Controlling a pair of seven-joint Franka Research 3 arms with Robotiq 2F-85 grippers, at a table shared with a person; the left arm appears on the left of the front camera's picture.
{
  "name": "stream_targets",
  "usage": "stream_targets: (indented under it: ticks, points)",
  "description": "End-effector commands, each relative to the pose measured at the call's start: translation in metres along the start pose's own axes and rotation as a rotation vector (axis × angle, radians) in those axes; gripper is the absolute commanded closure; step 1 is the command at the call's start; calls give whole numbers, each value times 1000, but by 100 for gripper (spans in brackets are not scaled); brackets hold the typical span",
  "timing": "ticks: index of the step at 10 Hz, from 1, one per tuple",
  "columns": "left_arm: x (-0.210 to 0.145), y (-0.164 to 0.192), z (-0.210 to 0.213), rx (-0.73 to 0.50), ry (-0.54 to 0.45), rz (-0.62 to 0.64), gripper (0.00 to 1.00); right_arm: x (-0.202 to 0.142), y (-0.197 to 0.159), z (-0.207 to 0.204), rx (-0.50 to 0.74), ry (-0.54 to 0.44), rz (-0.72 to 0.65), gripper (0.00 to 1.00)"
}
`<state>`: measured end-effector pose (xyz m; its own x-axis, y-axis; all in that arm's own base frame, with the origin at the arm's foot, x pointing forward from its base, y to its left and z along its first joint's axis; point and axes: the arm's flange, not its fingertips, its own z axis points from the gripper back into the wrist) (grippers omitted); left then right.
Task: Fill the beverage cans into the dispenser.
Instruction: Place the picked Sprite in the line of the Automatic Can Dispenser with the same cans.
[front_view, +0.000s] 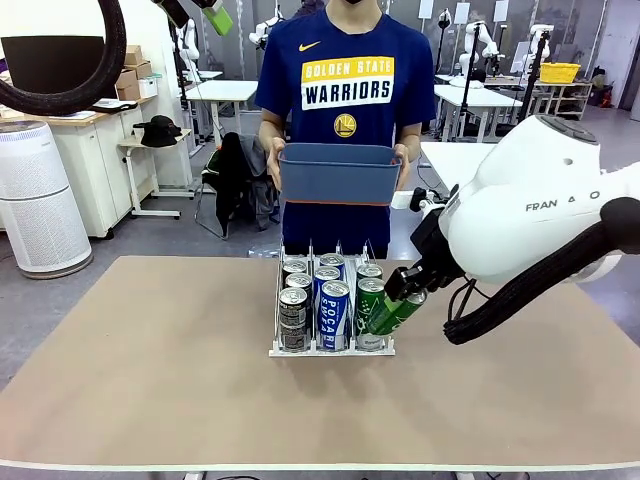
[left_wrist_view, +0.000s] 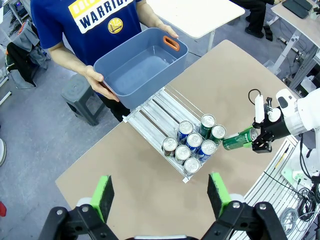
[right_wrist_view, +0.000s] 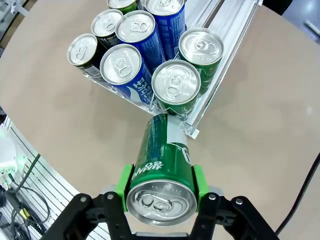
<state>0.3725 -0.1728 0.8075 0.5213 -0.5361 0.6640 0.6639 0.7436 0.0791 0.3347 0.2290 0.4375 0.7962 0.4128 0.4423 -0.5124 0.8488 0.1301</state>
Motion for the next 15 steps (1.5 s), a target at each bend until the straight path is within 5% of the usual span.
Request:
stream_targets:
  ticks: [1,11,15]
  points:
    - [-2,1,1,1,3,-8,0,15,5,-8,-26,-65,-29,100]
    - [-2,1,1,1,3,-8,0,41,-12,-43,-74,-101,-39,100]
    - [-2,1,1,1,3,-8,0,49,-14,-69,-53,32,-39,100]
